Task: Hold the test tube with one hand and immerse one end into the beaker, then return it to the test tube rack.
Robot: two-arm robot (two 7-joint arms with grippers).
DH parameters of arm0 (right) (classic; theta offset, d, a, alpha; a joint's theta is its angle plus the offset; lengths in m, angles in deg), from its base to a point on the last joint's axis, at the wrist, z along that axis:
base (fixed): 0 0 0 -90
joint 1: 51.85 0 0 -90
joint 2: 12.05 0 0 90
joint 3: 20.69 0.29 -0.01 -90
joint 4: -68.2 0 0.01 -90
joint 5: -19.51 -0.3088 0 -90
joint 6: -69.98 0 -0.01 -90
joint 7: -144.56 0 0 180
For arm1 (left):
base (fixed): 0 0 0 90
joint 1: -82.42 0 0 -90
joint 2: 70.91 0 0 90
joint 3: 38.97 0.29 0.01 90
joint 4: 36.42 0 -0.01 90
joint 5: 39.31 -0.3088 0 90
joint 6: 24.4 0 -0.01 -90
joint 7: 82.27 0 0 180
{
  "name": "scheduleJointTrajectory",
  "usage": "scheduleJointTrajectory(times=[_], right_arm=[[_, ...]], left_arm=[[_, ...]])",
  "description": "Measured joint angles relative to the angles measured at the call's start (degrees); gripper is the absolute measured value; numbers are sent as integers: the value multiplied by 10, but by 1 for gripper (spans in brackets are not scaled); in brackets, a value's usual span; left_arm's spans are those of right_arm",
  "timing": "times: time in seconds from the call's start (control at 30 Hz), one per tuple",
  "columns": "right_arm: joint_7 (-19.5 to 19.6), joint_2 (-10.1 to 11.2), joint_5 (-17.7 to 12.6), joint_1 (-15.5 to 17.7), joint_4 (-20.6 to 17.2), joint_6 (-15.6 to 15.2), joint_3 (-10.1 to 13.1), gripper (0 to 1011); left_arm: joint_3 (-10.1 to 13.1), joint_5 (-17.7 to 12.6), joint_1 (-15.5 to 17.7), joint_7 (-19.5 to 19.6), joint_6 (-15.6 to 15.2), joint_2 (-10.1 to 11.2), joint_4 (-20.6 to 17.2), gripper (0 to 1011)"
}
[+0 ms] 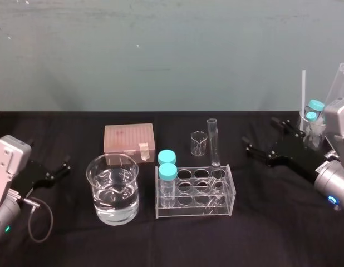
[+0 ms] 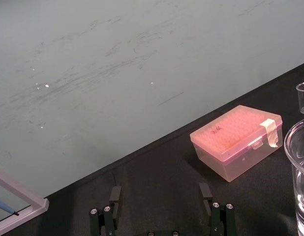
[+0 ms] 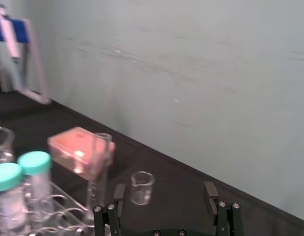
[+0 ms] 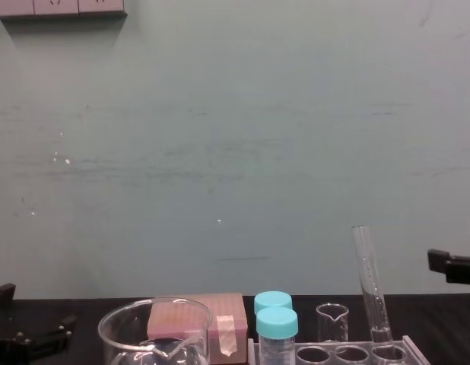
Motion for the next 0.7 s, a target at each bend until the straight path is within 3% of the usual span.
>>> scheduleJointTrajectory(times=[0.2,0.4,0.7], right_arm=[[-58,3,-18,-14,-4,-15,-4,1003],[-129,-3,-24,-38,1,-27,-23,1003],[-153,-23,-18,-65,27,-43,-37,1003]], left_arm=[[0,0,0,0,0,0,0,1000],[0,0,0,0,0,0,0,1000],[0,0,0,0,0,0,0,1000]])
